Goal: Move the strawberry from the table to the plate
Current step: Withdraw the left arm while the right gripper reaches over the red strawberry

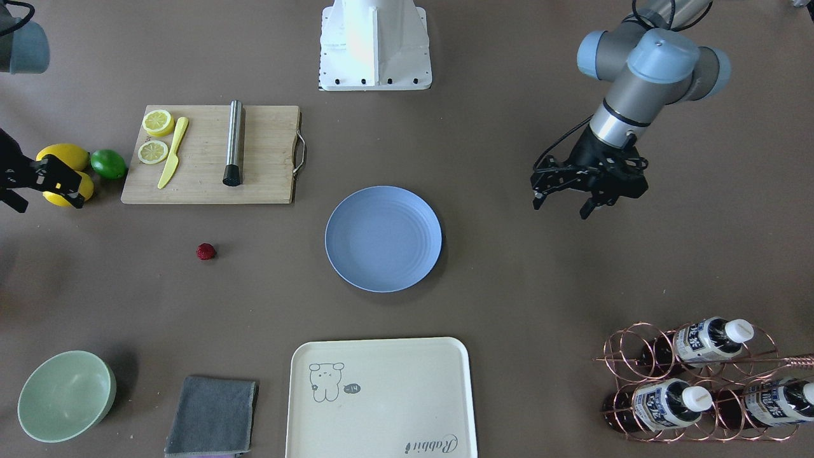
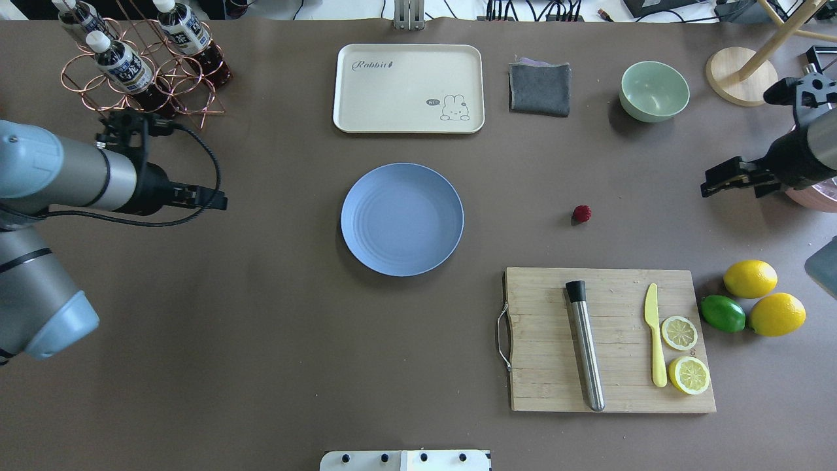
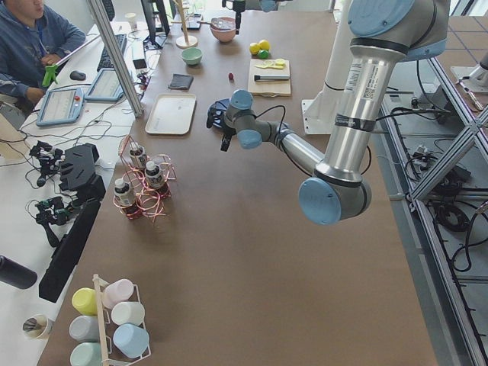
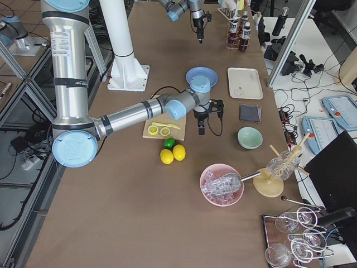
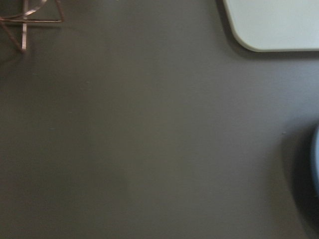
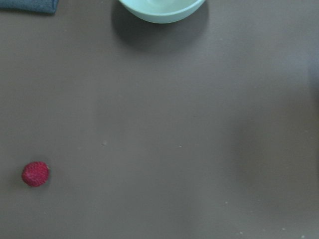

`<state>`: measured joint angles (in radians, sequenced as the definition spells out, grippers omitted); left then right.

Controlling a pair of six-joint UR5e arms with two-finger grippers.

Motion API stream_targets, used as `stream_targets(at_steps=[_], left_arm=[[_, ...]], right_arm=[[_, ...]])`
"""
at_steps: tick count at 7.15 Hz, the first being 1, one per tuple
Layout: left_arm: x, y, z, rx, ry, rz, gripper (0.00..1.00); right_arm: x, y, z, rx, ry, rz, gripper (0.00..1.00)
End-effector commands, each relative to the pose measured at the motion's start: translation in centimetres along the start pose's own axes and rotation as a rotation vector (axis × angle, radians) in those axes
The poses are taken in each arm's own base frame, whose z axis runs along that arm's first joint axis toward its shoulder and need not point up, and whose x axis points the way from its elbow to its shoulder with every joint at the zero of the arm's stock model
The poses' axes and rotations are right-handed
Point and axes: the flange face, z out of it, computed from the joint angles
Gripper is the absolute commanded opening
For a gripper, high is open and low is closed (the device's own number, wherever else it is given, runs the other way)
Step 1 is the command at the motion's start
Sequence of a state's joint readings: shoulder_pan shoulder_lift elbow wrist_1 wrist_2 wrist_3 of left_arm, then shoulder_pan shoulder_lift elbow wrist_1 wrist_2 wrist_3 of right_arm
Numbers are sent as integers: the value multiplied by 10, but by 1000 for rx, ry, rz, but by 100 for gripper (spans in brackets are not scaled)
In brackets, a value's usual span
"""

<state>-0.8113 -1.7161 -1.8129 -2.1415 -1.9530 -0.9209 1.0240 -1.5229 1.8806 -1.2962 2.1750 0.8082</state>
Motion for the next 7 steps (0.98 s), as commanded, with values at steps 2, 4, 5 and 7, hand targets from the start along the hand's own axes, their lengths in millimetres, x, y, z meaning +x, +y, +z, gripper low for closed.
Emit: stream_targets(at_steps=[2, 4, 5, 7], left_arm=[[-218, 2, -83, -60, -107, 230, 99], [-353, 8, -130, -64, -127, 294, 100], [-388, 13, -153, -88, -104, 290, 100], [-427, 19, -175, -247, -88, 378, 99]], right_arm=[[-107, 13, 37, 20, -12, 51, 100], [-135, 19, 51, 37, -4, 7, 100], [-145, 20, 52, 45, -7, -4, 100], [-151, 21, 54, 50, -6, -13, 100]])
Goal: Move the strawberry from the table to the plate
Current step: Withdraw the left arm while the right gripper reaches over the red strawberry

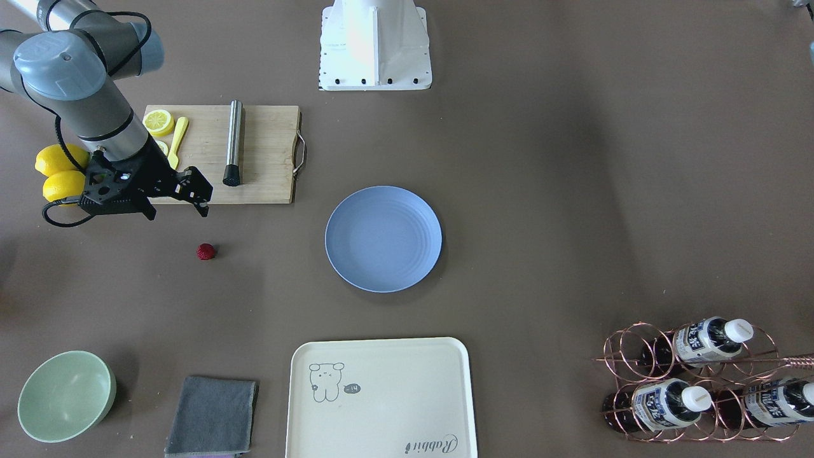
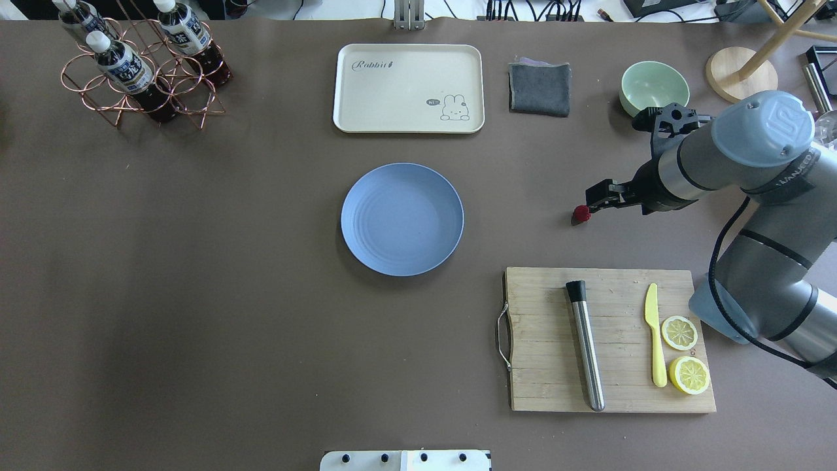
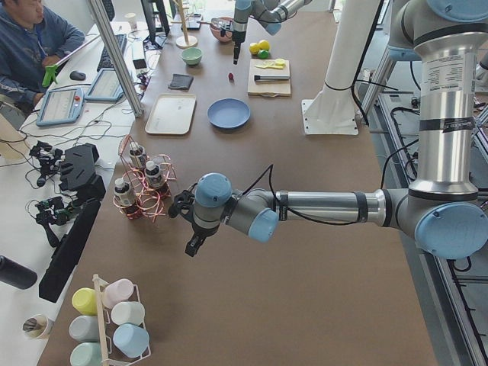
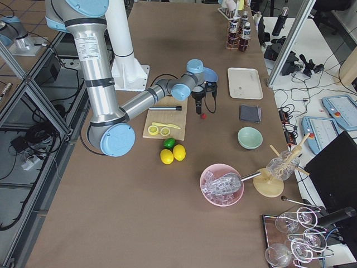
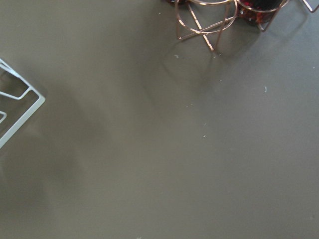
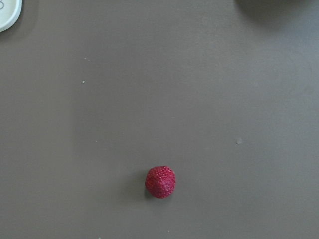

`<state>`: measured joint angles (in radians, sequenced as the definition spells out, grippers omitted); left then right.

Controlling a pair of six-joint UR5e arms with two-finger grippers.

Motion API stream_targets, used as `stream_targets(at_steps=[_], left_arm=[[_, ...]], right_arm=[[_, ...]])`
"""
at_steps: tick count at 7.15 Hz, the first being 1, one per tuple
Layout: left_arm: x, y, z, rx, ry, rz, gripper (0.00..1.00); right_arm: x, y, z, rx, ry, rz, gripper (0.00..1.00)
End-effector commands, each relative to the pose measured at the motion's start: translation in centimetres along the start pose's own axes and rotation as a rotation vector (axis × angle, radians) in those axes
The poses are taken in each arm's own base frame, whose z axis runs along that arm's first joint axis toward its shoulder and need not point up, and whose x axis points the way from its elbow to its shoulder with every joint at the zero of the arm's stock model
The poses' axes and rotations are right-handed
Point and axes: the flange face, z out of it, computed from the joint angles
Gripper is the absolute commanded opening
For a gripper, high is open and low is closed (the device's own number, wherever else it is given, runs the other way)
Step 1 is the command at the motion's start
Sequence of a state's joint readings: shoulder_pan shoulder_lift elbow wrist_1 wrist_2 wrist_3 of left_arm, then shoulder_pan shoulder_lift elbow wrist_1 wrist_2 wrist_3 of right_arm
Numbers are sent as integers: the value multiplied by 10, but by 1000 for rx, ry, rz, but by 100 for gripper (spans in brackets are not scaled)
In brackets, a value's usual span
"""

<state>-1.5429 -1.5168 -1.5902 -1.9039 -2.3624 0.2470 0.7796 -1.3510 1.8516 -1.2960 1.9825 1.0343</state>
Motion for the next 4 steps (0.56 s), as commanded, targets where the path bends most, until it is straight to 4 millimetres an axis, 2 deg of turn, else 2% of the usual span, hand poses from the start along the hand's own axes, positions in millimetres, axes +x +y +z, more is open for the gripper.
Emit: stream_targets(at_steps=[1, 3, 4], left_arm=[[-41, 36, -17, -142, 37, 7, 99], [-42, 50, -11, -213, 85, -80, 99], [-43, 71, -8, -216, 90, -96, 99]], right_arm=[[-4, 3, 6, 5, 10, -10, 100], [3, 5, 33, -2, 41, -14, 100], [3, 7, 46, 6, 30, -28, 99]])
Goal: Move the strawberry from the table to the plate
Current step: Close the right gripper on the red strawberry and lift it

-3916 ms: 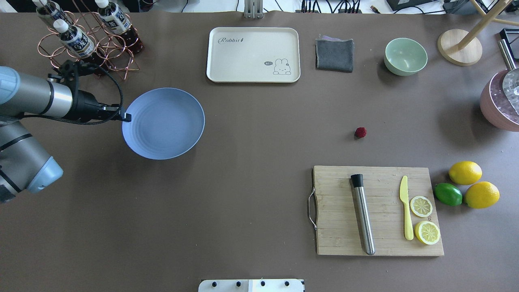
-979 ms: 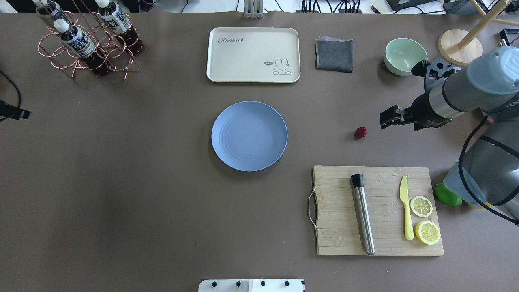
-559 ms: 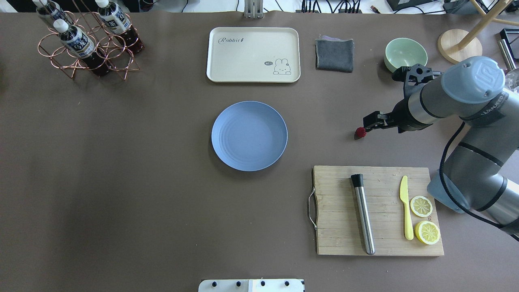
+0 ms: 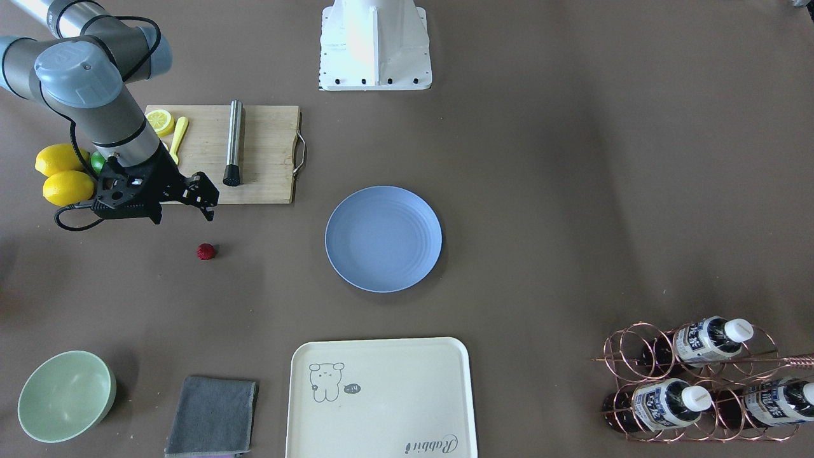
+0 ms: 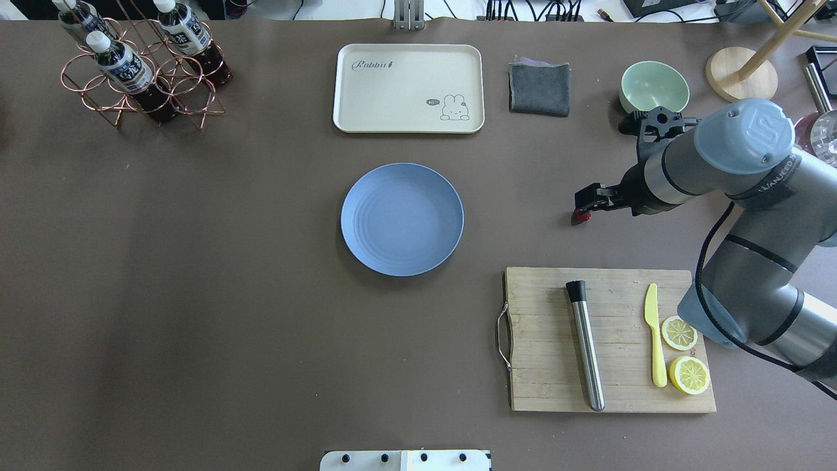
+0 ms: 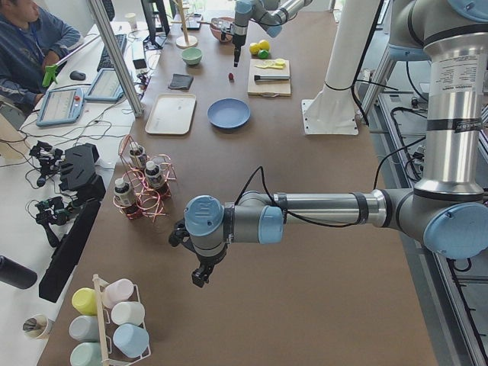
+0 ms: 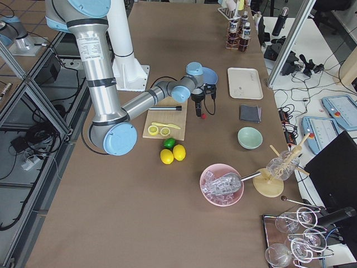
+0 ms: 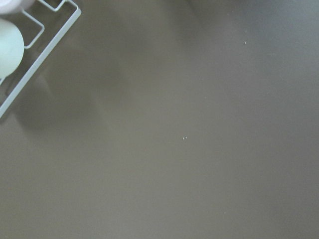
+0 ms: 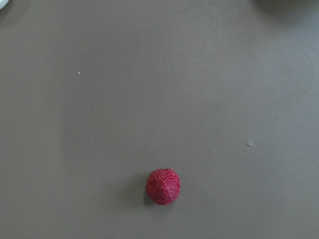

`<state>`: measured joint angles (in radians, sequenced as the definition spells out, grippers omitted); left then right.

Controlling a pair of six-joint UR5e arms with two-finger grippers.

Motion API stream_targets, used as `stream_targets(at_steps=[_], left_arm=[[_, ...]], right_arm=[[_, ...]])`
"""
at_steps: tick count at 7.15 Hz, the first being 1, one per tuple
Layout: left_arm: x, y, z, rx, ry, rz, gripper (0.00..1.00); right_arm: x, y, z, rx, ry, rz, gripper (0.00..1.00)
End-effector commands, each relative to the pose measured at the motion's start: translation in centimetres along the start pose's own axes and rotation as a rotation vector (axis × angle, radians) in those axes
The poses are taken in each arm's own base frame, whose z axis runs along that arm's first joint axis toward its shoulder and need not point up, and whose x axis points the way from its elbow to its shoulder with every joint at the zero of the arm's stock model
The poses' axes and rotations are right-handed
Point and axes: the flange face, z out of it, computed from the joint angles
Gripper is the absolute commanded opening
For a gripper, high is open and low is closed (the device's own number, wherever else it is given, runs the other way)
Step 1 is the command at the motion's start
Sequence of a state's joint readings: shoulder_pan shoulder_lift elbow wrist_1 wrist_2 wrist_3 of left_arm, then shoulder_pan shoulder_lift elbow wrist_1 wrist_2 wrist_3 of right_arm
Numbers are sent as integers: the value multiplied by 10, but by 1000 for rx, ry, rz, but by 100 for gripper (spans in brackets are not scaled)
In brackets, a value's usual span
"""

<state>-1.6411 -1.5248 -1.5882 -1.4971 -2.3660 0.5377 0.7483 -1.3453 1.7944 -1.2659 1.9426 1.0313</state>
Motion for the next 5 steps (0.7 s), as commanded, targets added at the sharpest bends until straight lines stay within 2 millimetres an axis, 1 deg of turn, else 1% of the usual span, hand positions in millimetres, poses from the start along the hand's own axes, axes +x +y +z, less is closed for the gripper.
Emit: stream_targets(at_steps=[1, 2, 3, 4, 5], left_arm=[[-4, 25, 10, -26, 22, -37, 99], [-5, 26, 12, -29, 24, -42, 99], [-5, 26, 12, -30, 24, -43, 99], [-5, 26, 12, -30, 24, -45, 99], [-6, 27, 13, -32, 26, -47, 99]], right_arm=[[-8, -4, 34, 12, -3, -2, 97], [-25, -16, 47, 15, -6, -4, 97], [-29, -20, 53, 16, 3, -3, 95], [-27, -19, 55, 15, 6, -3, 92], [-26, -17, 57, 17, 14, -4, 87]])
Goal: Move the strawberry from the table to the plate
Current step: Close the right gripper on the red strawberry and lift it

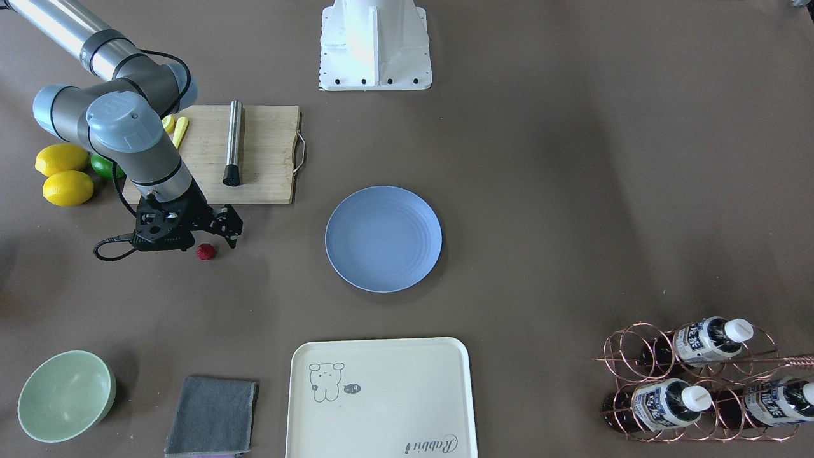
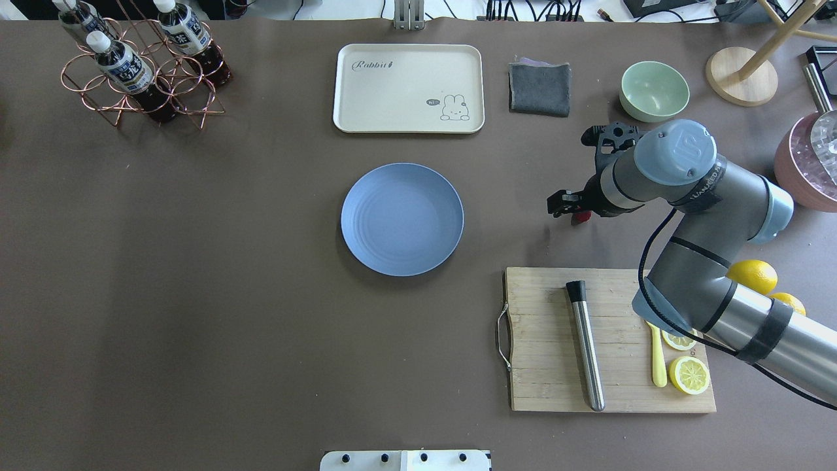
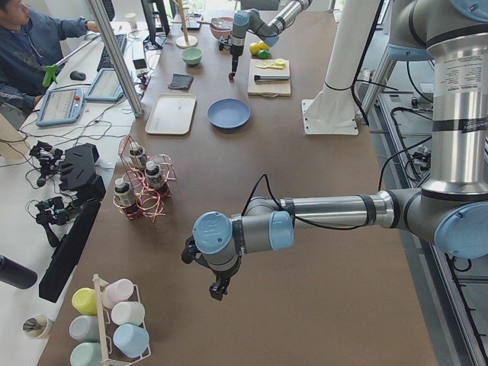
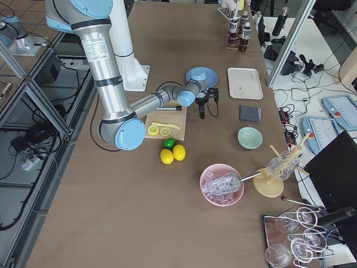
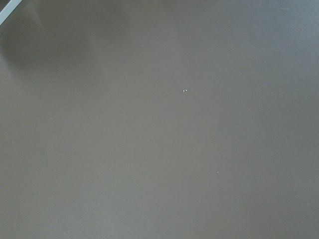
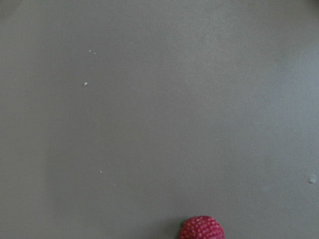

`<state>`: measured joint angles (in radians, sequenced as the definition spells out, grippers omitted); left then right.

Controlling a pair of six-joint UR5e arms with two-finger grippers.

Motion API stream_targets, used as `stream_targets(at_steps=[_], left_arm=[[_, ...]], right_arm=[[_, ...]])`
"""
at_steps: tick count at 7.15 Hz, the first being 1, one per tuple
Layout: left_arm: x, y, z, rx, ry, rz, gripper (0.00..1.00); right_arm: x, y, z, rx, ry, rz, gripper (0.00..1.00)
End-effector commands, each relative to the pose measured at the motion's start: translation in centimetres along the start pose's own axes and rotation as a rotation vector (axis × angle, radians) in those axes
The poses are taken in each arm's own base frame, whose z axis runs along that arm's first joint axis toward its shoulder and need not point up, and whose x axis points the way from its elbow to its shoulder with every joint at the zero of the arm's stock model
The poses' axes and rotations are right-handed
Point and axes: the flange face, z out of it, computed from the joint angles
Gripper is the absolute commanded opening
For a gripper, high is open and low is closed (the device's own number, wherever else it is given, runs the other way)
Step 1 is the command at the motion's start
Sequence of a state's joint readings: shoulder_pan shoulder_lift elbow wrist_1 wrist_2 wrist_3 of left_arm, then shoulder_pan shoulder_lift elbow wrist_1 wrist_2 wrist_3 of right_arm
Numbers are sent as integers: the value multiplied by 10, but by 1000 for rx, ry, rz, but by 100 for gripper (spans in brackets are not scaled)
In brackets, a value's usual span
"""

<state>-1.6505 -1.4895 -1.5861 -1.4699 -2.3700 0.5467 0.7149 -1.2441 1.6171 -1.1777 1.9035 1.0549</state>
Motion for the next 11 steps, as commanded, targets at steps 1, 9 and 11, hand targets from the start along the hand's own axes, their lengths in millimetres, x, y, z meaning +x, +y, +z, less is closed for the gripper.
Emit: stream_targets(at_steps=[1, 9, 11], left_arm=[[-1, 1, 1, -2, 1, -3, 99], [-1, 0, 0, 0, 0, -2, 99], [-2, 1, 2, -3, 2, -6, 99]], right_arm=[[1, 3, 8, 4, 17, -3, 84], [-27, 4, -18, 33, -35, 53, 0], [-77, -5, -34, 38, -85, 131, 0]])
